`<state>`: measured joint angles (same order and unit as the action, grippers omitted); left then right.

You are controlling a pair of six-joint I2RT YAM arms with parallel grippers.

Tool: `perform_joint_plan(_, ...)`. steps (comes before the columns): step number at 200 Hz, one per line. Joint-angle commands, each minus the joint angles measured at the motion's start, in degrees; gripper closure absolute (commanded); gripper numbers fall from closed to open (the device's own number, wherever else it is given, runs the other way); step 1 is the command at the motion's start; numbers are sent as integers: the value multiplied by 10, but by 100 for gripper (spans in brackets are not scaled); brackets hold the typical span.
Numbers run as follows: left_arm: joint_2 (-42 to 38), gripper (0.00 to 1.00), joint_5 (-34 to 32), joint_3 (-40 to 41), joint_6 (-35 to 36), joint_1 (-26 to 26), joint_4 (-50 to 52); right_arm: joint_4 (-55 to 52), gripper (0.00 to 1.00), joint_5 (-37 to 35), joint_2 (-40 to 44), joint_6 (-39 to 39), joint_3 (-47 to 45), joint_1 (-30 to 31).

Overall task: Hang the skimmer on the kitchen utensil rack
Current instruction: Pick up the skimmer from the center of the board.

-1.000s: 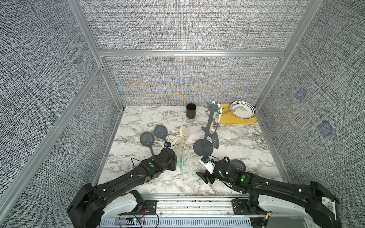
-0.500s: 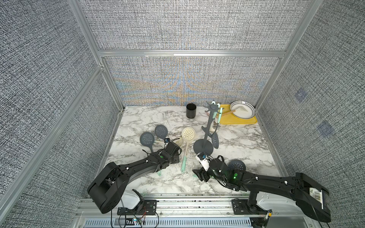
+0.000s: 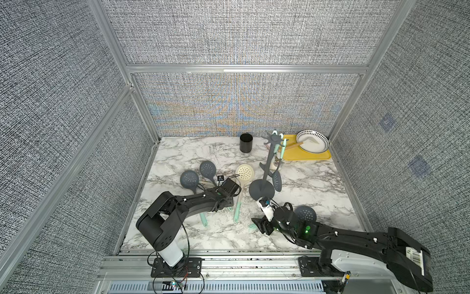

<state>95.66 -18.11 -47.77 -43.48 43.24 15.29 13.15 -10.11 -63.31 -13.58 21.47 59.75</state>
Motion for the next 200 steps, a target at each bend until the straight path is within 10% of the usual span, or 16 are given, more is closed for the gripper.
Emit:
perform_joint_plan(1,5,55,-33,0,4,-1,42,2,29,-16,7,-7,-4,0)
perform_joint_plan(143,-324,98,-88,83,62,-15,148,31,31,-37,58,9,-9,-2)
perform_joint_plan(200,-499,98,86,27,171,-14,237,15,20,35,82,136,35,-16)
